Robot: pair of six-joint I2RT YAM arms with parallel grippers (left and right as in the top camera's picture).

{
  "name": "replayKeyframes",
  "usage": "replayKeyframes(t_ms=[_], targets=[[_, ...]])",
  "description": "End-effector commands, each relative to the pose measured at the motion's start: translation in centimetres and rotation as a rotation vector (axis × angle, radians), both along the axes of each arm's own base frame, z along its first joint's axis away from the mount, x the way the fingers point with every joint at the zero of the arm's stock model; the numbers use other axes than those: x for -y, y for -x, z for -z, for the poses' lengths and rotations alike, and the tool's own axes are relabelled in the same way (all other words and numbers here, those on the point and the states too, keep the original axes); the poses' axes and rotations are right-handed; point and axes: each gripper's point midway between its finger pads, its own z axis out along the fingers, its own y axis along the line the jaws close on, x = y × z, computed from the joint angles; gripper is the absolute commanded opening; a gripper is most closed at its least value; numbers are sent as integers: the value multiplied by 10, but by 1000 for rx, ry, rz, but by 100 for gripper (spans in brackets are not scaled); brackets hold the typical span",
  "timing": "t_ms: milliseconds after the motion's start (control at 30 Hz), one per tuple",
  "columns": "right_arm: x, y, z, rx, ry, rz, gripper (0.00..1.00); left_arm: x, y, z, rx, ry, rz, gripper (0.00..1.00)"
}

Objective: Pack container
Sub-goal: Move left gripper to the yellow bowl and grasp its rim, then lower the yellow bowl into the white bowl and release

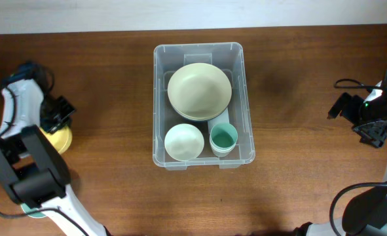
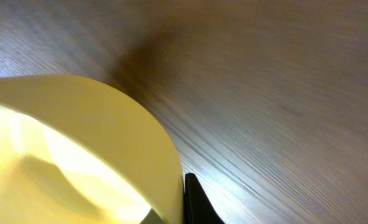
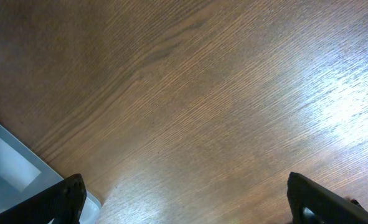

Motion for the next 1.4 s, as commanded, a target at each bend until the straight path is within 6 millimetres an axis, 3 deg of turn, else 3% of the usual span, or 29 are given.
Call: replayKeyframes(t_ms=[0,100,267,400,467,567,767,867,1067,1100,1167,1200,1367], targets=[[-2,1,-5,16,10,-6,99,51,-24,-100,237,-55,153,2],[-3,1,-5,16,10,-6,99,113,-20,-154,369,-68,301,1],[-3,1,-5,16,10,-6,99,206,1,-206,518,-31,500,1],[-3,1,-5,16,10,-6,99,278,23,-213,541,48,599,1],[-3,1,-5,16,9,-6,99,315,37,-206,517,86,659,1],[-3,1,-5,16,9,-5,99,352,58,-189,455,116,733,1],[-4,1,-5,19,3,-6,99,387,82,-147,330,114,820,1],[-4,1,-5,16,1,-6,99,391,85,-124,264,97,832,1],[-4,1,-5,16,1,-6,99,390,85,-109,209,81,833,1],[-4,1,-5,16,1,-6,99,390,85,-109,210,80,833,5],[-4,1,-5,16,1,-6,99,389,84,-109,215,76,833,46],[-4,1,-5,16,1,-6,99,389,83,-109,216,73,833,56],[-4,2,-5,15,1,-6,99,382,78,-109,223,37,828,58]])
